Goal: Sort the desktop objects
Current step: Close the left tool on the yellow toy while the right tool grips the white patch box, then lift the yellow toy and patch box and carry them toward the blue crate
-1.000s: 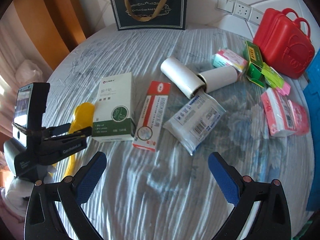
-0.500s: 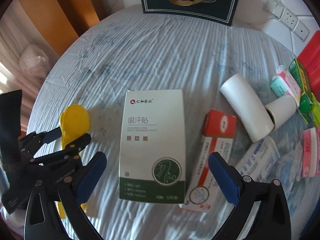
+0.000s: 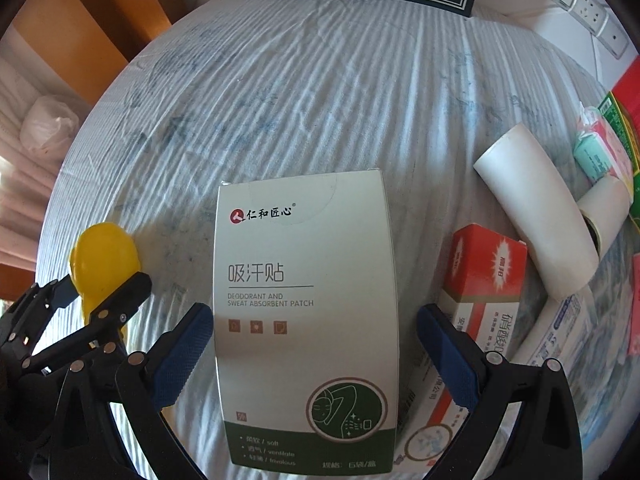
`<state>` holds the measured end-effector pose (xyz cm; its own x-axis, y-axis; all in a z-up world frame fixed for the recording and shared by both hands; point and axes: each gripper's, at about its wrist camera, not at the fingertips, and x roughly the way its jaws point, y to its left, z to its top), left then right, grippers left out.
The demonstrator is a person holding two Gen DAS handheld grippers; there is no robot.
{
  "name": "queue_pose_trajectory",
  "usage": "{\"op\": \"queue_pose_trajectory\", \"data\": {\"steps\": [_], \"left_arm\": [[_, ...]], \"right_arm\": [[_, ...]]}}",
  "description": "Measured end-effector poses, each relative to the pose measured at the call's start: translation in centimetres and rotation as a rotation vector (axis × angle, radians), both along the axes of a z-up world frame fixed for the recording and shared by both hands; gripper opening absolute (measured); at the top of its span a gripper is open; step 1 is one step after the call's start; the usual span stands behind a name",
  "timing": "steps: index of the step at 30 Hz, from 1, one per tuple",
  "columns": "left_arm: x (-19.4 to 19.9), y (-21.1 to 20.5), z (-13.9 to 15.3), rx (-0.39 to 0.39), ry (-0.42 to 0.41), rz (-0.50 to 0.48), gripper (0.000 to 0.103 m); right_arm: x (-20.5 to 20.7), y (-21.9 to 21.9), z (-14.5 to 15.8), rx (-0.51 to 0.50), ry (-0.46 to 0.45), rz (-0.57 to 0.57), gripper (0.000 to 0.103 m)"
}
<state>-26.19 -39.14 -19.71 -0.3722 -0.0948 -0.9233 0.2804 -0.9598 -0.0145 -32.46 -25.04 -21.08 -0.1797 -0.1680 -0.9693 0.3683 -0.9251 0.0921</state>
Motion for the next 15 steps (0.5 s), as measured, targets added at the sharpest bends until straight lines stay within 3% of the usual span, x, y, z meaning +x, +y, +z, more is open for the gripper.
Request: {"op": "queue_pose_trajectory", "data": {"steps": [3, 4, 5, 6, 15], "left_arm": [[0.2, -0.1, 0.2, 0.001, -0.007, 0.004, 0.056], [0.1, -0.1, 0.3, 0.002, -0.006, 0.005, 0.056], [0.2, 0.0, 0.6, -0.001, 0.001, 0.008, 0.056], [0.5, 0.0, 1.1, -0.007, 0.012, 0.01, 0.056], [3.8, 0.9, 8.3, -0.079, 0.185, 0.008, 0.056]], "right_arm": [[0.4, -0.3, 0.1, 0.024, 0.021, 0.01, 0.103], [0.6, -0.4, 0.2, 0.026, 0.028, 0.022, 0.098], [0.8, -0.6, 0.3, 0.029, 0.038, 0.029, 0.082], [1.1, -0.6, 0.5, 0.024, 0.045, 0.033, 0.079], [3.6, -0.1, 5.6, -0.067, 0.165, 0.056, 0.078]]}}
